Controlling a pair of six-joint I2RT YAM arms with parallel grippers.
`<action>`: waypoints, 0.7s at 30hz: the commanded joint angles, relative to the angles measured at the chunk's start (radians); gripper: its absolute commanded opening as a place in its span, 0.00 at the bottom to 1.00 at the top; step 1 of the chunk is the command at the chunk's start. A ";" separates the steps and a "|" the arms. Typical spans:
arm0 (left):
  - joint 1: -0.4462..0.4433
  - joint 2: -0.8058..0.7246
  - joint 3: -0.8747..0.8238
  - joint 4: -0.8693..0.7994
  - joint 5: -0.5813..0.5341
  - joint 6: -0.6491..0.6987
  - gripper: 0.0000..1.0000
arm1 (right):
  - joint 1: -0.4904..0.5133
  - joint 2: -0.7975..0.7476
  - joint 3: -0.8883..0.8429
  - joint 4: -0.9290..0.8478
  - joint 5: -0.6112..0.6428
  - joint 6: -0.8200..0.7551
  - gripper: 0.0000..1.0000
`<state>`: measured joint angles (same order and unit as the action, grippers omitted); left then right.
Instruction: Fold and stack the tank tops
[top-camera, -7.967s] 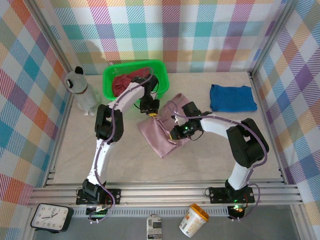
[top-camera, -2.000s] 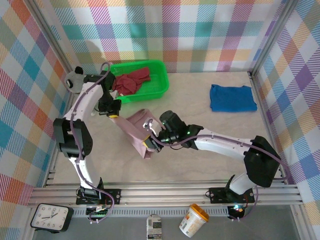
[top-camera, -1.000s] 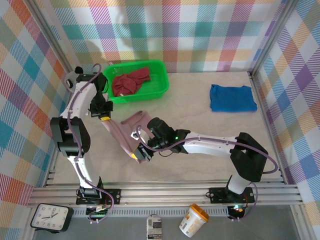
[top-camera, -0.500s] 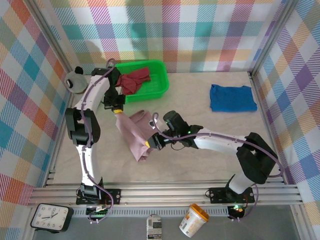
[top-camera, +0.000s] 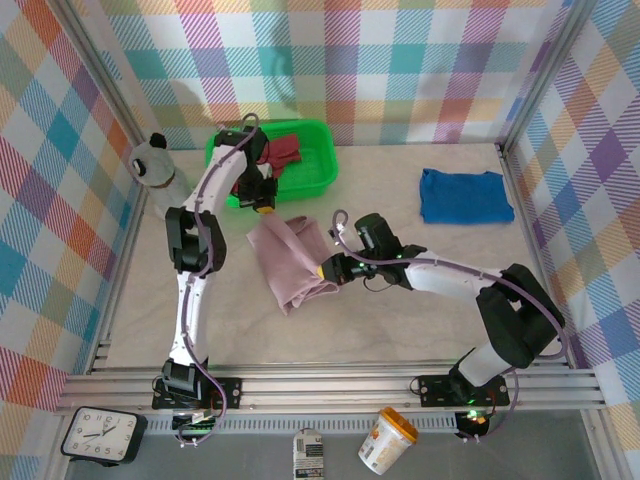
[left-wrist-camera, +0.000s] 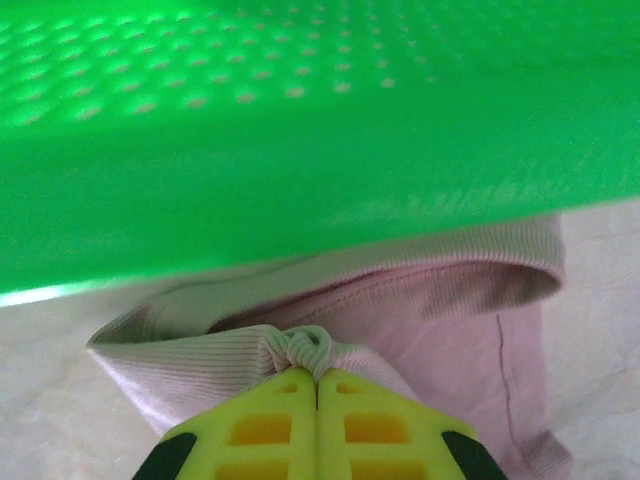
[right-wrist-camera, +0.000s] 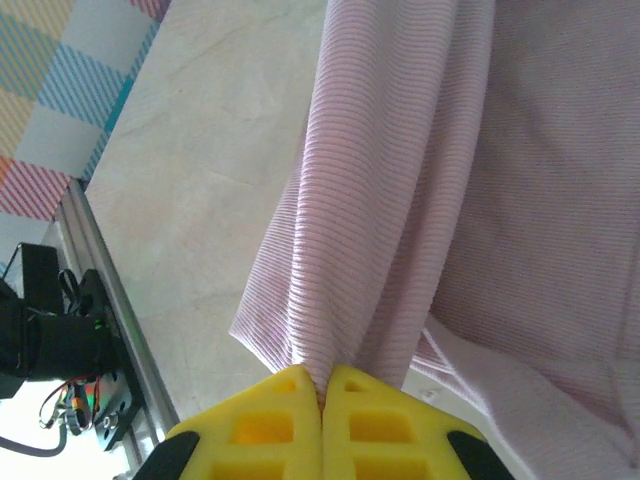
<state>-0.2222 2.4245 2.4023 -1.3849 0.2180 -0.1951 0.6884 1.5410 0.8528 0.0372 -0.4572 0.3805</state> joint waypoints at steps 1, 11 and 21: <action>-0.011 0.019 0.063 0.022 0.044 -0.040 0.03 | -0.018 -0.040 -0.026 -0.006 -0.031 -0.006 0.00; -0.051 0.100 0.102 0.119 0.155 -0.070 0.05 | -0.051 -0.069 -0.100 -0.037 0.020 -0.020 0.01; -0.097 0.128 0.115 0.187 0.270 -0.087 0.07 | -0.052 -0.078 -0.154 -0.114 0.076 -0.073 0.04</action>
<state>-0.3004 2.5481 2.4729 -1.2423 0.4488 -0.2661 0.6395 1.4883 0.7219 -0.0132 -0.3885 0.3458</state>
